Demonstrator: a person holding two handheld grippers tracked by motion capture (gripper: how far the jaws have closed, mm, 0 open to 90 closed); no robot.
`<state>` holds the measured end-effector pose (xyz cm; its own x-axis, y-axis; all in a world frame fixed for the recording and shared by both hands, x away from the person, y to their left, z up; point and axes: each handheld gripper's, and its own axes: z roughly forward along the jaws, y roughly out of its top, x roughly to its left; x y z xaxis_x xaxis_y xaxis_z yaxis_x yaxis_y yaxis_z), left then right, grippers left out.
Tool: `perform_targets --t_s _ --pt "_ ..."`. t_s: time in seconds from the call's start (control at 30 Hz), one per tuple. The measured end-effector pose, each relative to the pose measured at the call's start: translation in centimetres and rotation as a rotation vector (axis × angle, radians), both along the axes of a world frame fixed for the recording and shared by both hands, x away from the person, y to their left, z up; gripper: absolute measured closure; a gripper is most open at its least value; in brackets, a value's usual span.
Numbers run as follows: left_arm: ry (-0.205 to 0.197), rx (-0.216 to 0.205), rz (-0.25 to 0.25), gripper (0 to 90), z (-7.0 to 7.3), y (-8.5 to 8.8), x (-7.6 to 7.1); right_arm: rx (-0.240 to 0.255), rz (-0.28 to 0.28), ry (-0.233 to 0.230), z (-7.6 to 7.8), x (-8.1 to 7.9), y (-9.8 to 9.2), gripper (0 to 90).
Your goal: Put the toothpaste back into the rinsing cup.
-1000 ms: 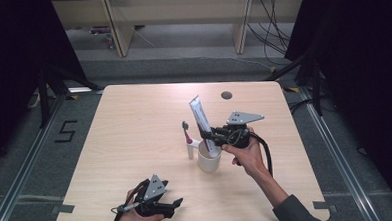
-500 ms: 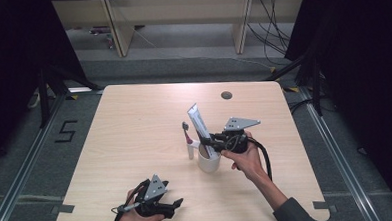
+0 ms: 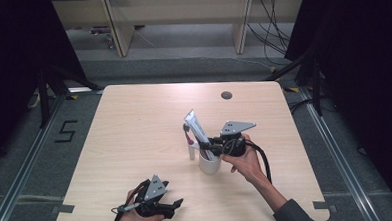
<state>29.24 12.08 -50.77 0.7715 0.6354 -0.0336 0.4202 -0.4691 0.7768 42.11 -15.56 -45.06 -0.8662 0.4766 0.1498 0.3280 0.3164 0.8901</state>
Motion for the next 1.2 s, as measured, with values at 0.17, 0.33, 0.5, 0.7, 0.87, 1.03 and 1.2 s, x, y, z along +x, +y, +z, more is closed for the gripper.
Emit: perform_targets --t_s 0.17,0.33,0.5,0.7,0.87,1.03,1.2 --pt "-0.012 -0.008 0.010 24.0 -0.1 -0.1 0.0 -0.035 -0.004 -0.046 0.1 0.1 -0.1 76.7" --pt "-0.001 0.002 -0.004 24.0 0.0 0.0 0.0 -0.051 -0.001 -0.009 0.3 -0.2 -0.1 76.7" --pt "-0.010 -0.004 0.004 24.0 -0.1 -0.1 0.0 -0.080 -0.005 -0.025 0.3 -0.4 -0.3 76.7" --pt "-0.008 -0.002 0.003 24.0 -0.1 -0.1 0.0 -0.098 0.002 -0.024 0.2 -0.5 -0.4 76.7" --pt "-0.010 -0.004 0.005 24.0 -0.1 -0.1 0.0 -0.112 -0.005 -0.004 -0.3 -0.7 -0.5 76.7" --pt "-0.004 0.000 -0.001 24.1 0.0 0.0 0.0 -0.138 -0.005 -0.009 -0.3 -0.8 -0.7 76.7" --pt "-0.008 0.008 0.003 24.1 0.0 0.0 -0.1 -0.158 -0.013 0.010 -0.5 -1.0 -0.6 76.7"
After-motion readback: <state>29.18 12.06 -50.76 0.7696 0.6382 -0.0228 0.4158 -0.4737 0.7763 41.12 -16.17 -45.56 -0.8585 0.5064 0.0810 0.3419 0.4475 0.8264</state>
